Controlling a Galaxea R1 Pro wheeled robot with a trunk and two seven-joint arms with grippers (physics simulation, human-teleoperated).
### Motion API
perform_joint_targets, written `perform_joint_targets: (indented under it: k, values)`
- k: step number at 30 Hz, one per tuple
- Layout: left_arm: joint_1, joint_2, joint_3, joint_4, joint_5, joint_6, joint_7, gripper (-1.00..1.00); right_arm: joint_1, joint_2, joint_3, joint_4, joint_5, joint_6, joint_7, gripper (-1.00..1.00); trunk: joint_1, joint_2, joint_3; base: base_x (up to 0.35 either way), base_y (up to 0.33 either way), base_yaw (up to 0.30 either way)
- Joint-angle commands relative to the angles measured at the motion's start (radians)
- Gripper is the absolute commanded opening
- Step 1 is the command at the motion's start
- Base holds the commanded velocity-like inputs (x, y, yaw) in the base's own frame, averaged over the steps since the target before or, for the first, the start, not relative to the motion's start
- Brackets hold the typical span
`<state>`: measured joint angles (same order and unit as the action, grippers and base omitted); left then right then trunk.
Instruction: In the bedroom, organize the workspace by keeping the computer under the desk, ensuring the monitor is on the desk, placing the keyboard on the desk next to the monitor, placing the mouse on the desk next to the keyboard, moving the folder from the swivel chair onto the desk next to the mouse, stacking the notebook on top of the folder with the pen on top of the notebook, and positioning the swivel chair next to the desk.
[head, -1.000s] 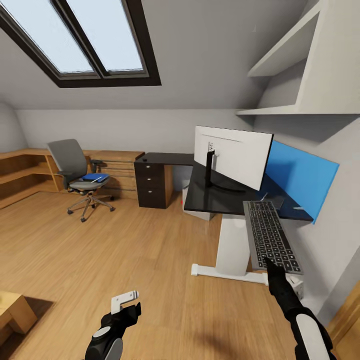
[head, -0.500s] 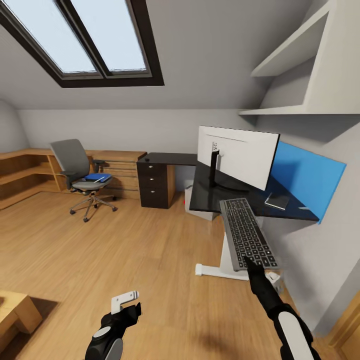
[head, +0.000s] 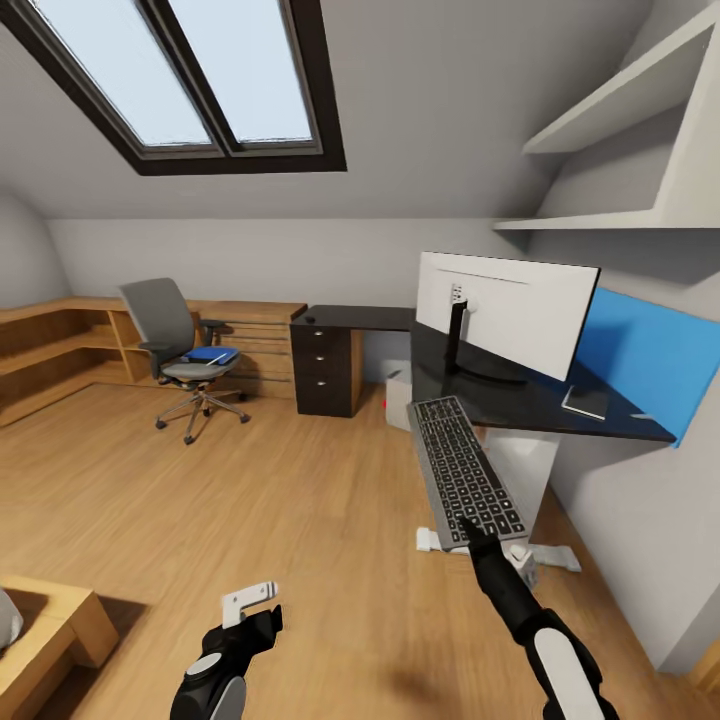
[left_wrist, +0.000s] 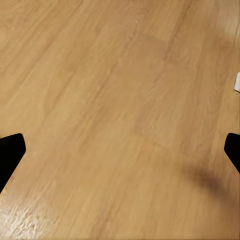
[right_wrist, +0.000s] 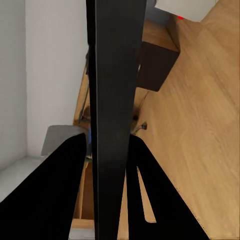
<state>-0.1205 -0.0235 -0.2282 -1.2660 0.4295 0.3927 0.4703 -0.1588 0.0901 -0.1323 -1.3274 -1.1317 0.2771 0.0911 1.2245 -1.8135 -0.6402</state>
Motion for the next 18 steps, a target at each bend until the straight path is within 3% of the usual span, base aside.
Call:
perform_joint_targets:
  k: [1,8,12,18]
  values:
    - [-0.001,0.001,-0.002,-0.001,0.009,0.001,0.008,1.0,-0.001,0.0,0.001,-0.001,-0.007,0.008,0.002,-1.0,0.0,-0.001,-0.001,0.0,0.332,0.0]
    - [-0.001,0.001,-0.002,-0.001,0.009,0.001,0.007,1.0,0.001,-0.004,0.011,-0.001,-0.007,0.009,0.01,-1.0,0.0,-0.001,-0.001,0.0,0.289,0.0]
    - [-0.001,0.001,-0.001,-0.007,0.01,0.001,0.008,1.0,0.002,-0.004,0.011,-0.002,-0.008,0.009,0.011,-1.0,0.0,-0.001,-0.001,0.0,0.05,0.0]
    - [-0.001,0.001,-0.001,-0.009,0.009,0.001,0.01,1.0,0.005,-0.003,0.012,-0.002,-0.009,0.009,0.011,-1.0,-0.023,0.041,0.018,0.0,0.004,0.0]
